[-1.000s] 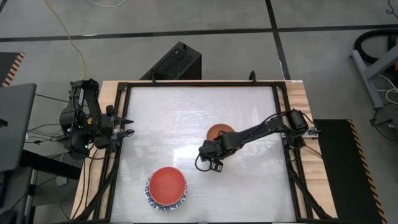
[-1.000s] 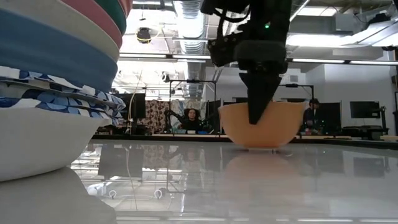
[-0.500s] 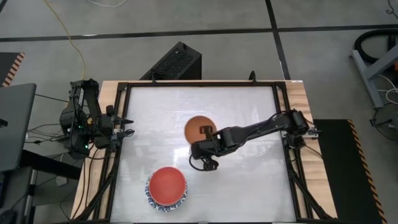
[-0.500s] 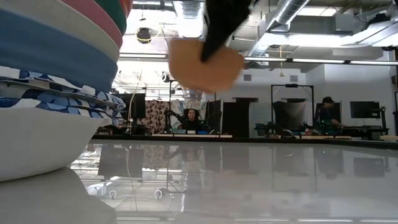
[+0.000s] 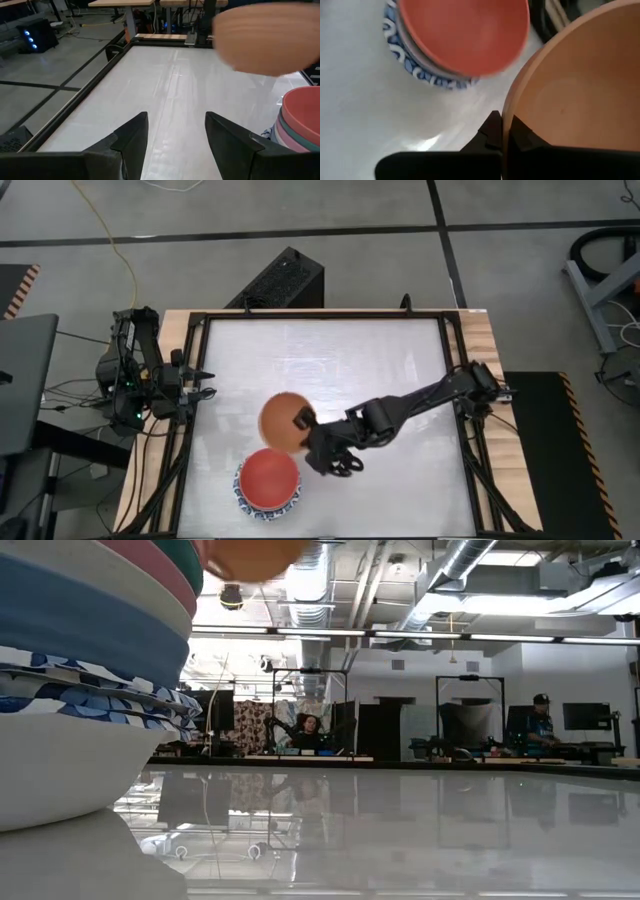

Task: Nest bowls inside each other
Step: Stack the light orange bowl on top of the other orange bowl

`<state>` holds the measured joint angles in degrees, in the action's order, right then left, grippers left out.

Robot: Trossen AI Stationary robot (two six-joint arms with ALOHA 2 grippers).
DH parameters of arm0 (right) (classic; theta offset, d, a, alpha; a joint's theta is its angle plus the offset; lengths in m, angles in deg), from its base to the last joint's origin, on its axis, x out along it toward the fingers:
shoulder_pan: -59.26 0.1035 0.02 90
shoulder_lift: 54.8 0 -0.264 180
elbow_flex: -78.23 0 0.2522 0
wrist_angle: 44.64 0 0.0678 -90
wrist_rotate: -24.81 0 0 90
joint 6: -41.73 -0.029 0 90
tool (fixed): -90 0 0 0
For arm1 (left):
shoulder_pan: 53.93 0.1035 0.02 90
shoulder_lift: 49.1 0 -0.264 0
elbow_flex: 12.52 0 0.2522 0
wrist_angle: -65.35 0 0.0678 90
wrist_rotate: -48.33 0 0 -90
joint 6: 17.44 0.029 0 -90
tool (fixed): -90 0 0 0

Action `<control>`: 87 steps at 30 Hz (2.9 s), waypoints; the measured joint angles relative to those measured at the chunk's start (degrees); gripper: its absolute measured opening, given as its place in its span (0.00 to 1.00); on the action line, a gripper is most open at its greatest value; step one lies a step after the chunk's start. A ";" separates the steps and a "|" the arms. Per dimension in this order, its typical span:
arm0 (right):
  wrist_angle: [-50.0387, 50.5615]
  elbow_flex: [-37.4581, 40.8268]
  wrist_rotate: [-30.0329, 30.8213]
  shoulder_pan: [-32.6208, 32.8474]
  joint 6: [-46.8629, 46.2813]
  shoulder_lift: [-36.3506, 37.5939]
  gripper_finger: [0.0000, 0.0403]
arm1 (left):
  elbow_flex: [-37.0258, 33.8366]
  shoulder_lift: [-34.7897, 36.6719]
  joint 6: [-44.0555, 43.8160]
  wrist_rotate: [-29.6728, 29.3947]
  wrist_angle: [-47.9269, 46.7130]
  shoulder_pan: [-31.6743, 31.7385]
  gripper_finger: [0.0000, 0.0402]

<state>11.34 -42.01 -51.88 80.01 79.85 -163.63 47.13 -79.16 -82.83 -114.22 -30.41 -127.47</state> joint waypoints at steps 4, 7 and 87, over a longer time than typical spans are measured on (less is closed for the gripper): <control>-3.53 0.00 -1.81 2.48 6.76 -0.13 0.02 | 0.00 0.01 0.01 -0.10 0.00 0.00 0.47; -5.31 0.00 -4.53 3.92 9.89 -0.20 0.02 | 0.00 0.02 0.01 -0.13 0.00 0.00 0.47; 10.70 -28.41 -22.31 1.64 0.80 -20.11 0.31 | 0.00 0.00 0.20 -0.09 0.00 0.01 0.47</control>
<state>22.04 -70.42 -74.18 81.65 80.64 -183.74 47.13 -79.16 -82.63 -114.31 -30.41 -127.46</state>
